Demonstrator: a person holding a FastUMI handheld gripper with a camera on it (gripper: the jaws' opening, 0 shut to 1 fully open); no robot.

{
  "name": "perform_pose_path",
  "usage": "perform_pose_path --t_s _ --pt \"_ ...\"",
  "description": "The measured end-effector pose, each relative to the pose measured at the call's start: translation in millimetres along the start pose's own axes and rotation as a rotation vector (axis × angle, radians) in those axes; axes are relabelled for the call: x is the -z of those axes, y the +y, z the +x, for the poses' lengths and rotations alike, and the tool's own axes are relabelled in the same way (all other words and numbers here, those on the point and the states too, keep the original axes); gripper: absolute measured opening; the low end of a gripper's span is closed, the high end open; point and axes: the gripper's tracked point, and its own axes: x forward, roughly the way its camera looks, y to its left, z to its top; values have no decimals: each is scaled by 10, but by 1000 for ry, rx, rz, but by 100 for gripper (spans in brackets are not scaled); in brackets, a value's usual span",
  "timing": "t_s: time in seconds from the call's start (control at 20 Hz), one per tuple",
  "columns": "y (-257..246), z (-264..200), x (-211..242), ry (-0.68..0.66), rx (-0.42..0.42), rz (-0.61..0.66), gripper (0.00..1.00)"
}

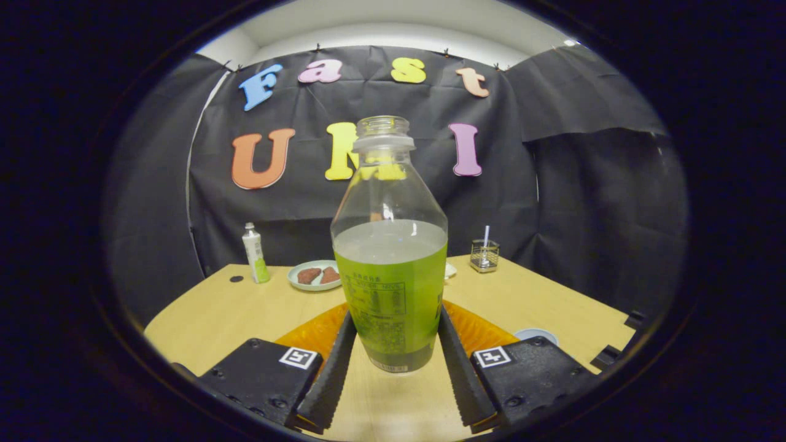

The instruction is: Take the bottle from table, then pour the juice into the cup, finally place the bottle on the coaster

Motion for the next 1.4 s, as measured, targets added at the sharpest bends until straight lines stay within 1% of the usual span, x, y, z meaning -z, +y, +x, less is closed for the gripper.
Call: perform_pose_path --t_s 0.15,0.35,0.5,0.75,0.85,1.05,1.4 --pt "47 197 46 35 5 -26 79" --pt "57 502 110 53 1 -7 79" --pt "36 734 242 90 2 -11 78" --pt "105 995 367 120 -27 -2 79" --pt "135 1042 430 141 -40 4 80" --pt "91 1161 536 175 -24 -8 80" --pt "105 1300 677 220 -40 -7 81"
